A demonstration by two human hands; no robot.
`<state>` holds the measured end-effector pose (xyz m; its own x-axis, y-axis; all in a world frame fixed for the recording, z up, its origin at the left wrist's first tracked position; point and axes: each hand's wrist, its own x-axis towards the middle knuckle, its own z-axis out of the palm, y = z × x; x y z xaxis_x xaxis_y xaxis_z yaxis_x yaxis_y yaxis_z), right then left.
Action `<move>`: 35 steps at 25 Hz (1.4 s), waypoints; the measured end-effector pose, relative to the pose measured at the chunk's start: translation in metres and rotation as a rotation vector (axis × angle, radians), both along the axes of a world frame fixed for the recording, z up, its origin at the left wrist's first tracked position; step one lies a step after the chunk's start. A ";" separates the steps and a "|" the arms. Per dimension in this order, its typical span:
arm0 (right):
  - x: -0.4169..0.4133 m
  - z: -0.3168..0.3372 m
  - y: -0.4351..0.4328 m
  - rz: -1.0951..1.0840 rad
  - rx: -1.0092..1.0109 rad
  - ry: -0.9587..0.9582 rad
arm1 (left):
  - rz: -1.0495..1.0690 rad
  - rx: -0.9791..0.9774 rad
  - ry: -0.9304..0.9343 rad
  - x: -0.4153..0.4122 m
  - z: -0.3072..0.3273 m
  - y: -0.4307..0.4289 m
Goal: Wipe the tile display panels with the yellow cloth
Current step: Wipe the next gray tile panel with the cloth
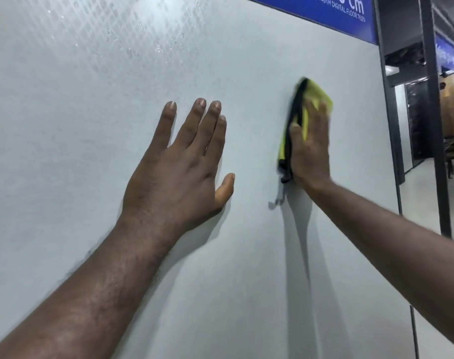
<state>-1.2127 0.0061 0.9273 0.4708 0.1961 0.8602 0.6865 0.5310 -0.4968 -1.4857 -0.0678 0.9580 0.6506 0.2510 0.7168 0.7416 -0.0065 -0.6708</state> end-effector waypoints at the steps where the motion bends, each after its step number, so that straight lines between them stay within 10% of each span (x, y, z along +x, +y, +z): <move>1: -0.001 -0.022 -0.001 0.023 -0.089 0.200 | -0.014 -0.006 -0.001 -0.001 0.000 0.000; 3: -0.026 -0.073 -0.012 -0.005 -0.204 0.232 | -0.035 -0.021 0.036 -0.002 -0.001 0.000; 7: -0.037 -0.070 -0.019 0.038 0.001 -0.319 | -0.036 -0.026 0.232 -0.005 -0.005 0.009; 13: -0.039 -0.150 -0.018 -0.018 -0.078 0.428 | -0.089 -0.049 0.272 -0.007 -0.005 0.011; 17: -0.069 -0.151 -0.030 0.084 0.043 0.100 | -0.151 -0.118 0.470 -0.008 -0.011 0.015; 23: -0.052 -0.177 -0.031 0.151 -0.196 0.457 | -0.179 -0.164 0.458 -0.007 -0.013 0.018; 27: -0.065 -0.178 -0.052 0.301 -0.234 -0.036 | -0.187 -0.169 0.447 -0.003 -0.010 0.014; 35: -0.065 -0.193 -0.081 0.261 -0.355 0.032 | -0.165 -0.181 0.389 0.001 -0.021 0.008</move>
